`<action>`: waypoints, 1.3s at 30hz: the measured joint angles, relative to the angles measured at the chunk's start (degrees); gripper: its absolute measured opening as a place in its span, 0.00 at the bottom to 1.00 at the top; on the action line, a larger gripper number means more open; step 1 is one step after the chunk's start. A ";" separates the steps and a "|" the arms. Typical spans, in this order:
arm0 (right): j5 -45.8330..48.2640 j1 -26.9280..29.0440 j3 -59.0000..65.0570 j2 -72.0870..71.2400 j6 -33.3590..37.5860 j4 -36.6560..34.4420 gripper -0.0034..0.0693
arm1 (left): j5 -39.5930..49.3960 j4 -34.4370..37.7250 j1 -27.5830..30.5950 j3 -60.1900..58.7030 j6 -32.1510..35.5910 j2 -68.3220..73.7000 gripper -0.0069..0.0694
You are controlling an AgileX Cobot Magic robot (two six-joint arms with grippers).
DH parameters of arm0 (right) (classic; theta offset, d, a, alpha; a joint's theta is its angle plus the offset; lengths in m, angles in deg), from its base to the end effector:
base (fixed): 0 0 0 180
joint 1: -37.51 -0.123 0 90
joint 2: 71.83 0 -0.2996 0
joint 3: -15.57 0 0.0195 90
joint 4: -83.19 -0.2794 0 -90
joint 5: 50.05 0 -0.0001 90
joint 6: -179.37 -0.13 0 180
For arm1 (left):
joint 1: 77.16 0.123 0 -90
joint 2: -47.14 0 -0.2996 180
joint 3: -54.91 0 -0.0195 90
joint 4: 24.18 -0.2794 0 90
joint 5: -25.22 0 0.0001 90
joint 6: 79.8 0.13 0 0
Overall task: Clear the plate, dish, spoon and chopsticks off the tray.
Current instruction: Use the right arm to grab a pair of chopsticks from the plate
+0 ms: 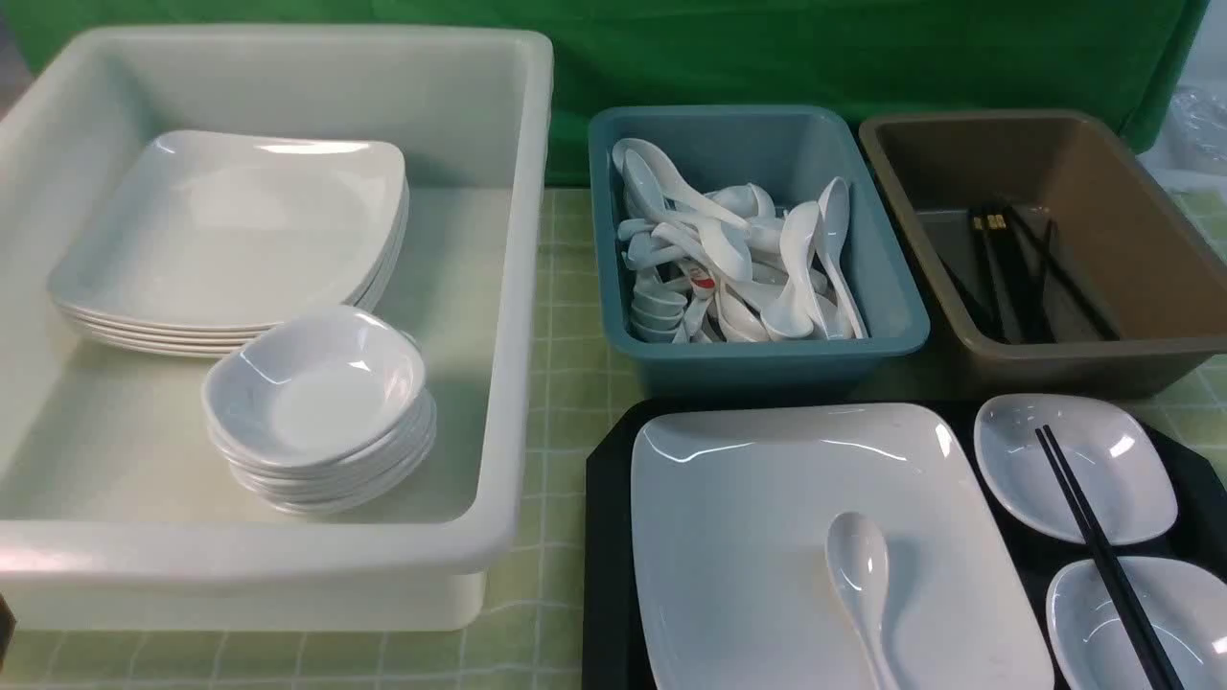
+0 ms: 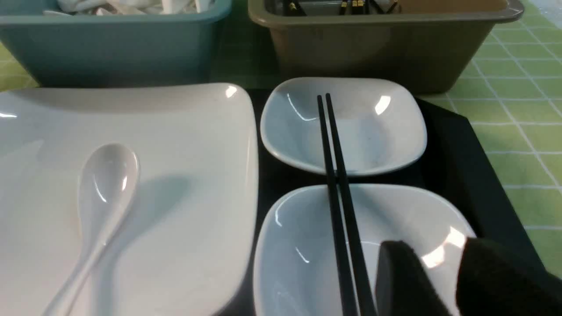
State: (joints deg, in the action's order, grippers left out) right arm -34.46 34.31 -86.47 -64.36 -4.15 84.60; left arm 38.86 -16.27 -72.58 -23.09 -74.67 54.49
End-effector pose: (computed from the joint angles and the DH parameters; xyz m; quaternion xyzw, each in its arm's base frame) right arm 0.1074 0.0051 0.1787 -0.0049 0.7717 0.0272 0.6354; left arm 0.1081 0.0044 0.1833 -0.0368 0.7587 -0.0009 0.6504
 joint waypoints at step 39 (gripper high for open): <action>0.00 0.00 0.00 0.00 0.00 0.00 0.38 | -13.65 28.54 0.00 3.69 -10.82 0.18 0.10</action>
State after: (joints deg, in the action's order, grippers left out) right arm -34.46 34.31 -86.47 -64.36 -4.15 84.60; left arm 25.22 12.27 -72.58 -19.40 -85.48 54.66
